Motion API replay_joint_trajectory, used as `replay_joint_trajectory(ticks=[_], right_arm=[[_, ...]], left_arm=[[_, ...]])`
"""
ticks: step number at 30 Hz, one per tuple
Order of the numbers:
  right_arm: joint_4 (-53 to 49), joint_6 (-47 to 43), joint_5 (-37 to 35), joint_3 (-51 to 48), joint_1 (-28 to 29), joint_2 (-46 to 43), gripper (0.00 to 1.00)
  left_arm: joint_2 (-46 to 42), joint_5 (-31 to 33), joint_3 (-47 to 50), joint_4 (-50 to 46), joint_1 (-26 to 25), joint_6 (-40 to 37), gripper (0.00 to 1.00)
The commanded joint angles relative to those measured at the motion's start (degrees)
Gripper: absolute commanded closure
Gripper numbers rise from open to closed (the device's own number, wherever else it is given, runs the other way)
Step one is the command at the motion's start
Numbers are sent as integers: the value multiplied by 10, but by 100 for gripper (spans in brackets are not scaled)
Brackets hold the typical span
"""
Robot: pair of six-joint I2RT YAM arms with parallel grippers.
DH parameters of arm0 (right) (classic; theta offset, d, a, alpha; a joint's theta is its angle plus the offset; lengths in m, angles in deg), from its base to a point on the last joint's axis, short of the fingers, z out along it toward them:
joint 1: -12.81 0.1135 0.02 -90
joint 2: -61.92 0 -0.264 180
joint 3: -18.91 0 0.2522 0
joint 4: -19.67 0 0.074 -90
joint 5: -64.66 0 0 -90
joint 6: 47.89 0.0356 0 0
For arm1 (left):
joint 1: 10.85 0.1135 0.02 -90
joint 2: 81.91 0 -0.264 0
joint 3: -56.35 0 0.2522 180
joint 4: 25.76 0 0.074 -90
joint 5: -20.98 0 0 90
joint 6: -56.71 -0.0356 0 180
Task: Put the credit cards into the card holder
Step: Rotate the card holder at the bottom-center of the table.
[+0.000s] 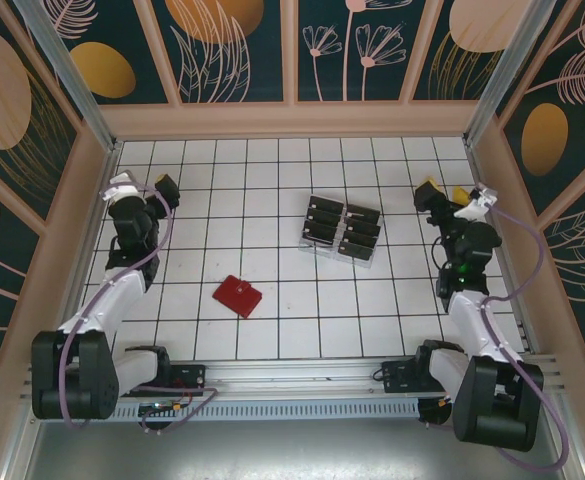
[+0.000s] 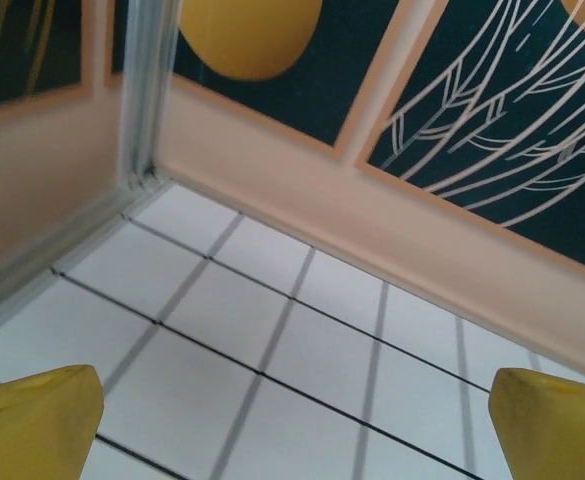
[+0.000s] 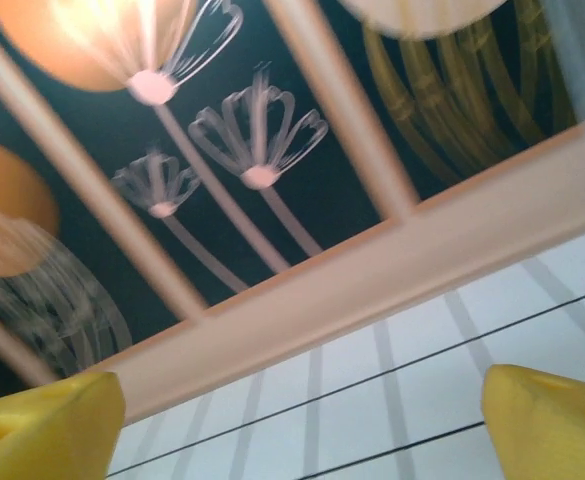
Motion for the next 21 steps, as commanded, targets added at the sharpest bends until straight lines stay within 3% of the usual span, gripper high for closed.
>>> replay_joint_trajectory(ticks=[1,5,11,14,19,20,21], right_arm=[[-159,31,117,77,54,-3,15],[-292,-12,28,126,215,13,18],[-383,4,-103,161,411,90,22],[-423,12,-167,185,469,132,22],[-458,12,-189,207,492,174,18],[-460,14,-193,207,493,175,15],[-464,21,-208,206,495,175,2]], left_arm=[[-35,-77,-20,-184,-8,131,2],[-81,-104,-22,-295,-43,163,1],[-153,-141,16,-390,-90,203,1],[-184,-144,53,-400,-111,228,2],[-191,-136,97,-383,-164,267,2],[-188,-131,100,-379,-178,274,1],[-184,-127,102,-375,-191,280,1]])
